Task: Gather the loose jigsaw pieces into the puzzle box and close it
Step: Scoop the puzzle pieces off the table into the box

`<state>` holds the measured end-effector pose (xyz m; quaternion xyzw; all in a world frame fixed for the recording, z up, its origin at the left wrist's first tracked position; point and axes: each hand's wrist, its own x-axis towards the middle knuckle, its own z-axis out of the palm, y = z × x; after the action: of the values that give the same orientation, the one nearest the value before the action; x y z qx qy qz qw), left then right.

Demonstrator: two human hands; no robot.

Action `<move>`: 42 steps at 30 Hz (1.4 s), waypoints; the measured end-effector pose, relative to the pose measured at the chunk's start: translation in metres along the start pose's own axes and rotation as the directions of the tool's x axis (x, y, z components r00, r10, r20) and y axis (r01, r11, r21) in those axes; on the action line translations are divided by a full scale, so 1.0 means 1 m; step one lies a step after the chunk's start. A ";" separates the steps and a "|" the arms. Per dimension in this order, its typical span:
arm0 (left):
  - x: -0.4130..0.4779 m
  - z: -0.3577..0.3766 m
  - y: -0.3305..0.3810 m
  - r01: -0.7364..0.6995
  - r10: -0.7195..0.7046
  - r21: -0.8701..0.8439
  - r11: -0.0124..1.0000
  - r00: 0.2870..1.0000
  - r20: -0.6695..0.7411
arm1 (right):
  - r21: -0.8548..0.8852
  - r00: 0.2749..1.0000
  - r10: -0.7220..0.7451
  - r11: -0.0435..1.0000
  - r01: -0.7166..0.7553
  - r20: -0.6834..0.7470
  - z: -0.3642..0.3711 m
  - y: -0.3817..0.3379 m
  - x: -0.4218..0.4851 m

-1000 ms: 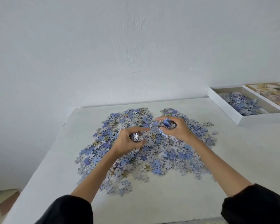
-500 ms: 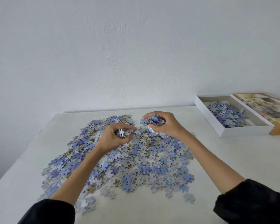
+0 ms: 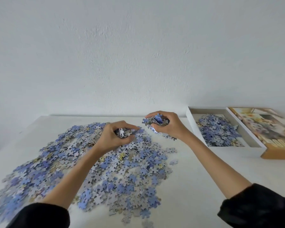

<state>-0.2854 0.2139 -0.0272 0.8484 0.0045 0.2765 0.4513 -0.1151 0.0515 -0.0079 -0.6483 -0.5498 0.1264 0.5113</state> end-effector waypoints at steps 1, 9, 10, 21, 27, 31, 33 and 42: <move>0.006 0.008 0.004 -0.012 0.012 -0.001 1.000 1.000 0.002 | -0.001 1.000 0.000 1.000 0.000 -0.002 -0.010 0.001 -0.001; 0.059 0.084 0.021 -0.061 0.062 -0.028 0.998 0.997 0.042 | -0.005 0.996 0.051 0.999 -0.051 -0.068 -0.095 0.026 -0.023; 0.067 0.094 0.023 -0.055 0.058 -0.044 0.998 0.997 0.058 | -0.009 0.996 0.050 0.999 -0.051 -0.080 -0.106 0.031 -0.026; 0.159 0.223 0.033 -0.057 0.090 -0.143 0.988 0.967 0.240 | -0.157 0.972 0.102 0.978 -0.137 -0.211 -0.220 0.109 -0.043; 0.185 0.279 0.019 -0.107 0.112 -0.033 0.994 0.919 0.378 | -0.243 0.959 0.174 0.943 -0.227 -0.222 -0.242 0.155 -0.045; 0.191 0.295 0.007 -0.179 0.099 0.126 0.976 0.873 0.478 | -0.283 0.938 0.240 0.909 -0.307 -0.250 -0.244 0.170 -0.050; 0.191 0.298 0.004 -0.248 0.132 0.162 0.955 0.847 0.515 | -0.264 0.933 0.256 0.910 -0.321 -0.252 -0.244 0.176 -0.052; 0.184 0.298 0.004 -0.313 0.181 0.159 0.936 0.819 0.545 | -0.218 0.906 0.263 0.913 -0.345 -0.330 -0.242 0.180 -0.053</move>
<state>0.0108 0.0315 -0.0695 0.9329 -0.1954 0.0897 0.2891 0.1462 -0.0967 -0.0657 -0.8019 -0.3709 0.0310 0.4674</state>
